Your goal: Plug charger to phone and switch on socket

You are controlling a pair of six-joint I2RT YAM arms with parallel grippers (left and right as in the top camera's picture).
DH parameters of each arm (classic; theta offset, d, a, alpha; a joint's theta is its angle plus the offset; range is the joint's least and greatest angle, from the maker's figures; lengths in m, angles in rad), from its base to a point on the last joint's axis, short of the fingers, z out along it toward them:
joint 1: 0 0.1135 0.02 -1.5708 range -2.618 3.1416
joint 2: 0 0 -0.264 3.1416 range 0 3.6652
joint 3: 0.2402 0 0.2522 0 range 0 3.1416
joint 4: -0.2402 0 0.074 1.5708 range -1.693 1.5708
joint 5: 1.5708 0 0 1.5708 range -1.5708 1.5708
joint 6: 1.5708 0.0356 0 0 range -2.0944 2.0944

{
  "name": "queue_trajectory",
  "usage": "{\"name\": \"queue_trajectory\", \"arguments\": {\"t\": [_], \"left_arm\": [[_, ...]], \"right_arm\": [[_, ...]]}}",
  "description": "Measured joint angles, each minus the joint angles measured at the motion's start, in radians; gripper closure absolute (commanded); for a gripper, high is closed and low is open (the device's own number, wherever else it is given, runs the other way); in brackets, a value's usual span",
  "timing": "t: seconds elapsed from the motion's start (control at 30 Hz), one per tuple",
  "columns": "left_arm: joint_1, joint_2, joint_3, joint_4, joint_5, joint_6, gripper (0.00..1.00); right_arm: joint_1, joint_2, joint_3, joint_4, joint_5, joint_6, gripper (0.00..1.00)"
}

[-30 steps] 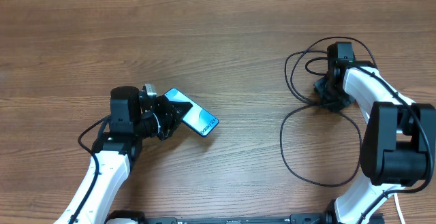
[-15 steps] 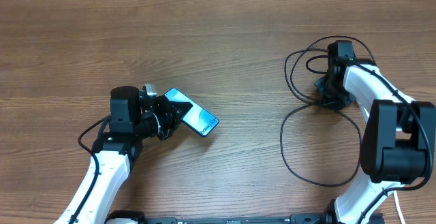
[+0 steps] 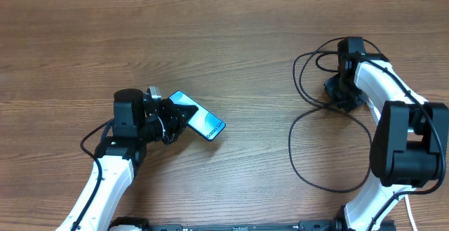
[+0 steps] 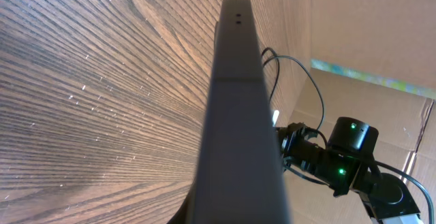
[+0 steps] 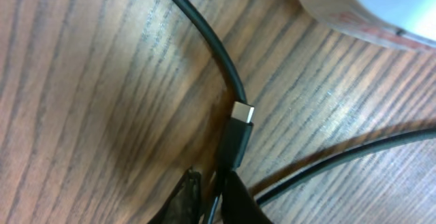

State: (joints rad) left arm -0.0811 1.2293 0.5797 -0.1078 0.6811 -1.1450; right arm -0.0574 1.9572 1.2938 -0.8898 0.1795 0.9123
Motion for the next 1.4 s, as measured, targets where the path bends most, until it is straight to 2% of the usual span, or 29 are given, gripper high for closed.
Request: {"name": "queue_trajectory", "arguments": {"t": [0.1,0.2,0.33,0.7,1.2,1.4], "left_arm": [[0.0,0.0,0.0,0.0,0.0,0.0,0.96],[0.0,0.0,0.0,0.0,0.0,0.0,0.96],[0.0,0.0,0.0,0.0,0.0,0.0,0.96],[0.0,0.0,0.0,0.0,0.0,0.0,0.96],[0.0,0.0,0.0,0.0,0.0,0.0,0.96],[0.0,0.0,0.0,0.0,0.0,0.0,0.96]], "right_arm": [[0.0,0.0,0.0,0.002,0.001,0.0,0.91],[0.0,0.0,0.0,-0.003,0.0,0.001,0.83],[0.0,0.0,0.0,-0.019,0.0,0.0,0.8],[0.0,0.0,0.0,0.038,0.0,0.0,0.8],[0.0,0.0,0.0,-0.015,0.0,0.0,0.8],[0.0,0.0,0.0,0.016,0.0,0.0,0.8]]}}
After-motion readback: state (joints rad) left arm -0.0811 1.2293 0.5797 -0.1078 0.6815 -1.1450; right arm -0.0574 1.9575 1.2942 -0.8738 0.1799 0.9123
